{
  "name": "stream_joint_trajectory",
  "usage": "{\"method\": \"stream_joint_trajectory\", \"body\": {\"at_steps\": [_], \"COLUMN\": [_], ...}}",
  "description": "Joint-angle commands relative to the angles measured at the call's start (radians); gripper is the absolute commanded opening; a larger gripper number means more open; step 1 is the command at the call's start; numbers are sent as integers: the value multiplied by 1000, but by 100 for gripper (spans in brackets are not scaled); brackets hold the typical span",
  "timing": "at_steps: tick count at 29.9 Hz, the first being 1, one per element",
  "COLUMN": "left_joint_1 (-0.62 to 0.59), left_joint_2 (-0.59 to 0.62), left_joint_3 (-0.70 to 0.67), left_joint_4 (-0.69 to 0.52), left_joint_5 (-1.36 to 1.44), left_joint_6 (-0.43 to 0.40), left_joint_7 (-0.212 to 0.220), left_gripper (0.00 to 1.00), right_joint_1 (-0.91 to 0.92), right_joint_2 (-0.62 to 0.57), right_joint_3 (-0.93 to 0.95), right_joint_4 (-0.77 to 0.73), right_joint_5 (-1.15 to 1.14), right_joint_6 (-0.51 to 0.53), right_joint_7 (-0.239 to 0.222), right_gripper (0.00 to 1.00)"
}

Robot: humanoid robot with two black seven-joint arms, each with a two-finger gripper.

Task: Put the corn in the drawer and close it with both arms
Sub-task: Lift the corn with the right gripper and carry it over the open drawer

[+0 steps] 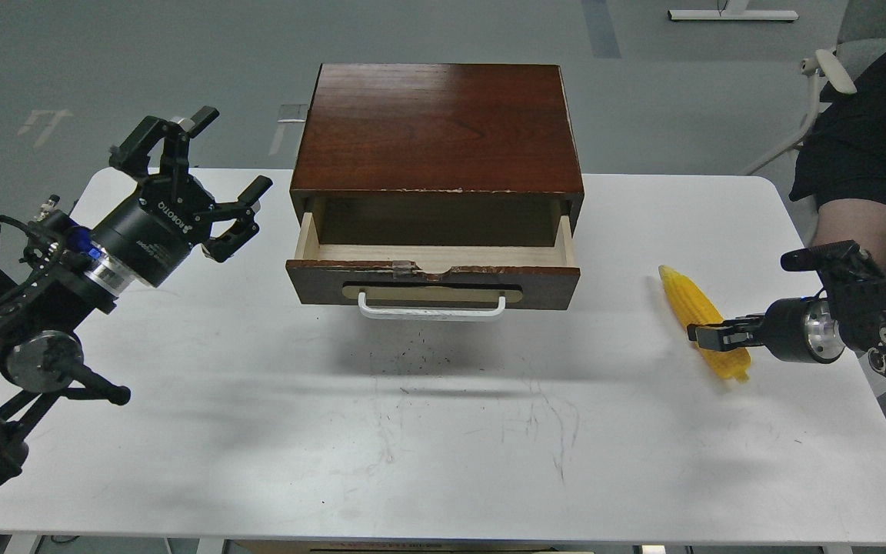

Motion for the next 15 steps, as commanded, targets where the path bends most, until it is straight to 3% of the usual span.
{"method": "stream_joint_trajectory", "body": {"at_steps": [1,8,15], "left_joint_1": [-1,-1,-3], "left_joint_2": [2,3,6], "left_joint_3": [0,-2,-5], "left_joint_4": [0,0,0], "left_joint_5": [0,0,-2], "left_joint_6": [0,0,0], "left_joint_7": [0,0,0], "left_gripper": [100,100,100], "right_joint_1": [29,277,511], "right_joint_2": [-31,-130,-90], "right_joint_3": [29,63,38], "right_joint_4": [52,210,333], "right_joint_5": [4,108,177], "right_joint_6": [-23,-18,-7], "right_joint_7": [0,0,0], "right_gripper": [12,12,13]}}
